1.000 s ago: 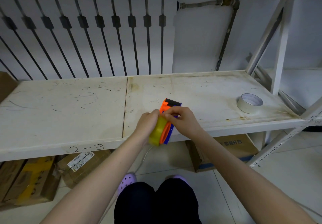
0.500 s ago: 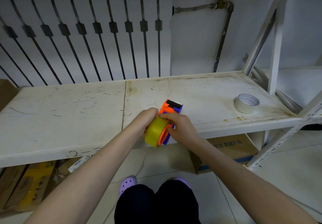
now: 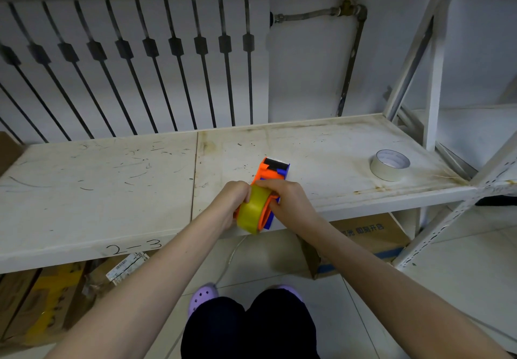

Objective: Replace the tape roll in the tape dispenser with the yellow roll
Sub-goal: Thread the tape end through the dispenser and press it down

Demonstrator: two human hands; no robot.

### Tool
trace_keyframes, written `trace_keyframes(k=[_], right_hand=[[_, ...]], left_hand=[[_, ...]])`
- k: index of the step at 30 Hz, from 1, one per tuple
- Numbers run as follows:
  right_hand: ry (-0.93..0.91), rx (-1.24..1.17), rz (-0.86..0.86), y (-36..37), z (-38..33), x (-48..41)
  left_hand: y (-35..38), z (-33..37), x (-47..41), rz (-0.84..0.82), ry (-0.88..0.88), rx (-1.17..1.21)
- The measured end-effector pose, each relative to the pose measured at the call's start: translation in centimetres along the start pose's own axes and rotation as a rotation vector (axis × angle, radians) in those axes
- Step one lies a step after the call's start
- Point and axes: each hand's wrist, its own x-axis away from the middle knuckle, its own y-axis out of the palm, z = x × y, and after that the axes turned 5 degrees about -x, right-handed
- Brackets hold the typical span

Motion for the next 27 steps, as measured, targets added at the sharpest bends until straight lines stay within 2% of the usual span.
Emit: trace_keyframes(k=[10,16,19,23,27], right_hand=[[-0.146,-0.016,0.011,0.5,0.4,0.4],[-0.170,0.064,0.012,0.2,0.4,0.1],[-0.214,0.043,0.032,0.5,0.7,0.3],[-0.127,-0.094,0.068,0.3,0.4,0.5],[-0.053,-0.012,0.091,0.3,0.4,0.0]], left_hand=[[-0.2,0.5,1.2,-0.111,0.042,0.085],[0.2,0.5,0.7,-0.022,0.033,0.076],[0.2,0.1,0.6,-0.051,0.042,0.101],[0.3,-0.2,0.0,-0.031,0.047,0.139],[0.5,0.0,0.0,-0.023,0.024,0.124]])
